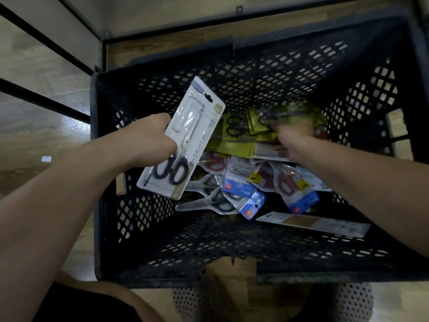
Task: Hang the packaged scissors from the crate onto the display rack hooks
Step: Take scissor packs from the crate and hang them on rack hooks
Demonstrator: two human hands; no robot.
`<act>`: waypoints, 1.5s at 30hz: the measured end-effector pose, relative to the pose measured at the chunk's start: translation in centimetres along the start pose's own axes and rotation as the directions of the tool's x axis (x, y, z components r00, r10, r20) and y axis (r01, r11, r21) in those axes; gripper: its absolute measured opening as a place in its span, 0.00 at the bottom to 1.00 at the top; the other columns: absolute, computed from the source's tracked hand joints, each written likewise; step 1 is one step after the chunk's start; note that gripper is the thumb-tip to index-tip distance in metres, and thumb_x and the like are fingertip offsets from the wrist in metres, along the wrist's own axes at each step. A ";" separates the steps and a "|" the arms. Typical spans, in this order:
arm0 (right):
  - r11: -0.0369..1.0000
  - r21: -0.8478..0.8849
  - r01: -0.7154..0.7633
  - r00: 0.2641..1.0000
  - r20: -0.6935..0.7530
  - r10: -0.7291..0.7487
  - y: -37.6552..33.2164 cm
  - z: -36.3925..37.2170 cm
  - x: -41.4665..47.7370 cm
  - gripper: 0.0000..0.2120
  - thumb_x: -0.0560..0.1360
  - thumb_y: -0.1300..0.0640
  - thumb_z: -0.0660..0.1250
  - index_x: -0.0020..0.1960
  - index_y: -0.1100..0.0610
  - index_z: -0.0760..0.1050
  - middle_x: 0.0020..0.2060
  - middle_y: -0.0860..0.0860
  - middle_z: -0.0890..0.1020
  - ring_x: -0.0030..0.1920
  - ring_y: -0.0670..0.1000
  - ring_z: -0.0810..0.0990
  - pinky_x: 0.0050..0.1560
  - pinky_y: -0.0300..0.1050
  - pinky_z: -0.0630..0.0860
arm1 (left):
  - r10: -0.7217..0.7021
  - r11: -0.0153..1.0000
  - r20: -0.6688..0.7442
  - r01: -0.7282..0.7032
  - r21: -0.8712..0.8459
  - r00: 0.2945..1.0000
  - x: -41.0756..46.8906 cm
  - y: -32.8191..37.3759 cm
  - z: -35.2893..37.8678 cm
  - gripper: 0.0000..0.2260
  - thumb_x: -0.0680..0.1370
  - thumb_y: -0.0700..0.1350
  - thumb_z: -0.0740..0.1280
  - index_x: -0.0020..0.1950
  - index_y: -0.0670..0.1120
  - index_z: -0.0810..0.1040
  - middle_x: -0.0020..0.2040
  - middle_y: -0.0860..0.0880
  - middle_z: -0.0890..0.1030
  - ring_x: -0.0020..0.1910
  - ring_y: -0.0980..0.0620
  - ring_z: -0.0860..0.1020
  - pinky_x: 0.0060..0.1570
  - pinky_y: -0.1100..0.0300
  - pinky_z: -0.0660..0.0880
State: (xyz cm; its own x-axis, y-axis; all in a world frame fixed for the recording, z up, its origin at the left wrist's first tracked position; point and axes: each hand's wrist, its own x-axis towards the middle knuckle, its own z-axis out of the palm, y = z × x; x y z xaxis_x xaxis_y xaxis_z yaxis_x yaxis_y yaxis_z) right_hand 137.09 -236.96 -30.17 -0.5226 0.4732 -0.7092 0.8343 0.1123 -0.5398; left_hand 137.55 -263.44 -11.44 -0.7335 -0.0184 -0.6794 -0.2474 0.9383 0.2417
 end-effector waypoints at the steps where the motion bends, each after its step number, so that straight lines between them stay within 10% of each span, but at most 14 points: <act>1: 1.000 0.012 -0.028 1.000 0.000 0.028 0.2 -0.2 0.2 0.24 0.72 0.43 0.77 0.56 0.60 0.77 0.40 0.56 0.84 0.35 0.58 0.86 0.37 0.58 0.84 | 0.004 1.000 -0.001 -0.004 0.009 1.000 0.0 -0.1 0.1 0.09 0.78 0.40 0.68 0.56 0.50 0.74 0.49 0.50 0.78 0.45 0.52 0.77 0.36 0.57 0.69; 6: 0.983 0.149 -0.106 0.987 0.134 0.086 -0.6 -0.7 1.3 0.23 0.72 0.55 0.77 0.63 0.59 0.75 0.43 0.54 0.85 0.28 0.50 0.83 0.21 0.41 0.76 | 0.004 0.999 -0.014 -0.003 0.049 1.000 0.2 -0.8 0.2 0.06 0.78 0.40 0.67 0.51 0.49 0.74 0.47 0.48 0.79 0.43 0.49 0.78 0.36 0.56 0.69; 10: 0.952 0.284 -0.111 0.989 0.129 0.077 -0.4 -0.3 1.7 0.33 0.63 0.45 0.81 0.64 0.56 0.77 0.46 0.54 0.86 0.36 0.53 0.85 0.26 0.43 0.78 | 0.013 0.999 -0.003 -0.012 0.041 1.000 0.3 -0.7 0.1 0.07 0.78 0.40 0.67 0.51 0.51 0.74 0.47 0.49 0.80 0.45 0.49 0.79 0.42 0.53 0.76; 16: 0.944 0.311 -0.107 0.994 0.041 0.100 -0.3 -1.0 1.8 0.17 0.73 0.52 0.79 0.55 0.54 0.76 0.50 0.55 0.85 0.40 0.55 0.85 0.25 0.44 0.78 | 0.029 0.997 -0.003 -0.029 0.068 1.000 0.6 -0.6 0.1 0.05 0.78 0.40 0.66 0.49 0.49 0.73 0.46 0.48 0.80 0.45 0.48 0.79 0.46 0.52 0.76; 20: 0.947 0.313 -0.068 0.997 -0.024 0.079 -1.2 -1.3 0.8 0.40 0.77 0.62 0.73 0.80 0.56 0.53 0.62 0.52 0.77 0.38 0.52 0.81 0.22 0.42 0.78 | 0.045 0.997 -0.012 -0.044 0.067 0.999 0.8 -0.6 0.2 0.05 0.77 0.41 0.66 0.47 0.48 0.71 0.45 0.48 0.79 0.44 0.50 0.77 0.39 0.54 0.69; 24: 0.940 0.337 -0.045 0.998 -0.027 0.057 -0.8 -0.9 -0.2 0.47 0.73 0.59 0.75 0.82 0.56 0.48 0.69 0.55 0.75 0.55 0.56 0.83 0.46 0.48 0.83 | 0.047 0.996 -0.011 -0.046 0.080 0.999 0.9 -0.5 -0.1 0.04 0.78 0.42 0.66 0.49 0.48 0.72 0.47 0.49 0.79 0.46 0.49 0.78 0.45 0.53 0.74; 27: 0.962 0.272 0.013 0.999 -0.048 0.000 -0.9 -1.1 -1.4 0.47 0.74 0.57 0.72 0.82 0.57 0.45 0.76 0.54 0.65 0.73 0.58 0.68 0.72 0.50 0.67 | 0.046 0.996 -0.016 -0.044 0.076 0.999 0.9 -0.1 -0.3 0.04 0.79 0.43 0.66 0.51 0.51 0.72 0.49 0.51 0.79 0.49 0.48 0.78 0.50 0.51 0.76; 34: 0.950 0.171 0.262 0.934 0.203 -0.294 -3.3 -4.6 -5.4 0.38 0.75 0.66 0.72 0.78 0.45 0.62 0.57 0.47 0.81 0.54 0.47 0.83 0.47 0.38 0.81 | 0.108 0.992 -0.094 -0.101 0.075 0.990 -1.6 2.8 -0.4 0.08 0.81 0.44 0.62 0.46 0.51 0.64 0.43 0.46 0.77 0.40 0.46 0.76 0.40 0.51 0.74; 39: 0.979 0.134 0.155 0.948 0.259 -0.185 -6.5 -10.7 -11.6 0.47 0.68 0.65 0.76 0.80 0.53 0.53 0.57 0.55 0.83 0.53 0.54 0.83 0.57 0.50 0.80 | 0.225 0.973 -0.041 -0.227 -0.039 0.973 -5.8 4.1 0.0 0.01 0.85 0.48 0.60 0.55 0.53 0.67 0.44 0.49 0.80 0.42 0.47 0.78 0.37 0.52 0.67; 42: 0.974 0.208 0.088 0.960 0.244 -0.139 -8.5 -17.1 -17.6 0.19 0.71 0.72 0.67 0.60 0.57 0.76 0.42 0.51 0.86 0.42 0.52 0.82 0.42 0.41 0.76 | 0.233 0.917 -0.018 -0.226 -0.329 0.972 -10.6 5.2 0.3 0.09 0.84 0.43 0.63 0.54 0.58 0.71 0.45 0.57 0.81 0.46 0.47 0.81 0.45 0.52 0.76; 45: 0.937 0.327 0.124 0.982 0.098 -0.164 -11.3 -24.8 -24.5 0.17 0.73 0.73 0.63 0.45 0.52 0.81 0.33 0.41 0.85 0.36 0.43 0.81 0.35 0.31 0.74 | 0.323 0.826 0.017 -0.273 -0.494 0.946 -16.5 9.3 -2.5 0.09 0.84 0.42 0.64 0.57 0.57 0.75 0.42 0.59 0.82 0.43 0.51 0.79 0.42 0.52 0.78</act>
State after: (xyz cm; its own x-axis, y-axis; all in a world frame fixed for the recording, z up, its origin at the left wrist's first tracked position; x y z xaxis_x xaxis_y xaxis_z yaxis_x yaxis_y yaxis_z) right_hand 144.82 -228.16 4.55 -0.6667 0.3607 -0.6523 0.6595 -0.1223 -0.7417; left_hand 145.80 -255.30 3.71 -0.7635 0.2910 -0.5765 -0.3167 0.6092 0.7270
